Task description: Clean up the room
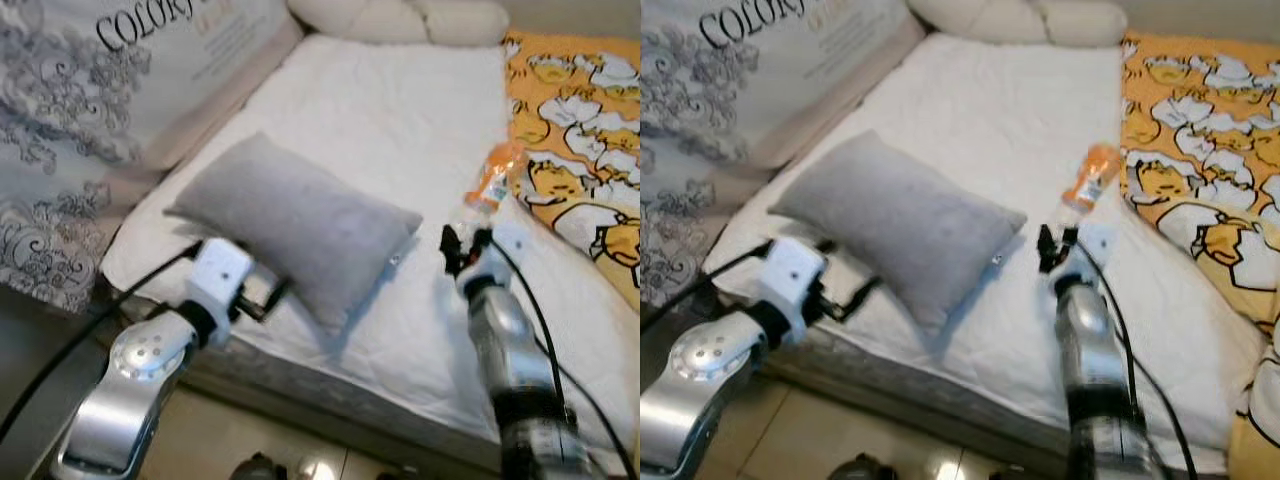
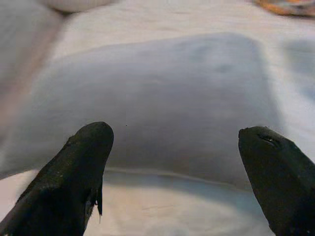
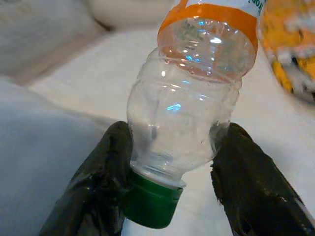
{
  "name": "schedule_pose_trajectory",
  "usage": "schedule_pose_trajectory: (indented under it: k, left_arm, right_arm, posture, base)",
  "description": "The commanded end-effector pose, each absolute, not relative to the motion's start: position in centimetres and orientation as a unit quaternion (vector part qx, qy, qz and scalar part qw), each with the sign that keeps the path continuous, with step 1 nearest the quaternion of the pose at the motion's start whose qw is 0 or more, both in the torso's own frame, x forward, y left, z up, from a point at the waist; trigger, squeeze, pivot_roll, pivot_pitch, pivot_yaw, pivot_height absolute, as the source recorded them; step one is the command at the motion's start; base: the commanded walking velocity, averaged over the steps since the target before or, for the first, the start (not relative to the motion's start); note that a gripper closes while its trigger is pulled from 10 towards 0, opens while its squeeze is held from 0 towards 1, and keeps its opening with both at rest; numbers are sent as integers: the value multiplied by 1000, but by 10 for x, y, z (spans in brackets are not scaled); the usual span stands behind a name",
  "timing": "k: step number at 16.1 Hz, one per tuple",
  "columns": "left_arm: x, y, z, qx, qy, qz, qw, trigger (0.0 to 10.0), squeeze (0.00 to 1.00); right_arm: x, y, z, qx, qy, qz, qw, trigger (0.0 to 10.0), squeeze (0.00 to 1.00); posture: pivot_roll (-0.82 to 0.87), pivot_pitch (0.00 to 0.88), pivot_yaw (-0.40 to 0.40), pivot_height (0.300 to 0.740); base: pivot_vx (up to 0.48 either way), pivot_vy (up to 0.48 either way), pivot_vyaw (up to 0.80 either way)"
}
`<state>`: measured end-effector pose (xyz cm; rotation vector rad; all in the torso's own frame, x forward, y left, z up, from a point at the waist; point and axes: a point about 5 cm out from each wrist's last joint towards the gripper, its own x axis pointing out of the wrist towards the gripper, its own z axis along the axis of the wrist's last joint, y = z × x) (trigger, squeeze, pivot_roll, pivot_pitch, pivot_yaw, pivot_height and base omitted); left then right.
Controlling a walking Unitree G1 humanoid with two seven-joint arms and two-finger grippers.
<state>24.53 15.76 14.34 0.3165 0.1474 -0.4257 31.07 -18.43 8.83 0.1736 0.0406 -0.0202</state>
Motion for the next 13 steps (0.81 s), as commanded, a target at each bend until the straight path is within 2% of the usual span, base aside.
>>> schedule_pose_trajectory:
  k: [1, 3, 7, 13]
  left_arm:
    - [246, 165, 146, 171, 59, -170, 969, 10000, 0]
    - [245, 170, 144, 146, 54, -104, 982, 10000, 0]
    - [241, 168, 140, 148, 56, -56, 986, 10000, 0]
    - [244, 170, 139, 124, 44, -27, 991, 10000, 4]
  right_arm:
    - [310, -176, 108, 80, -20, 19, 996, 10000, 0]
    - [287, -159, 118, 61, -38, 102, 992, 10000, 0]
    - [262, -159, 111, 95, 25, 116, 988, 10000, 0]
    - [257, -149, 121, 75, 52, 159, 983, 10000, 0]
  posture:
    - [86, 0, 58, 740]
    - [75, 0, 64, 740]
    - [65, 0, 54, 740]
    - [49, 0, 54, 740]
  base:
    - [0, 0, 444]
    - [0, 0, 800]
    - [0, 0, 800]
    - [0, 0, 800]
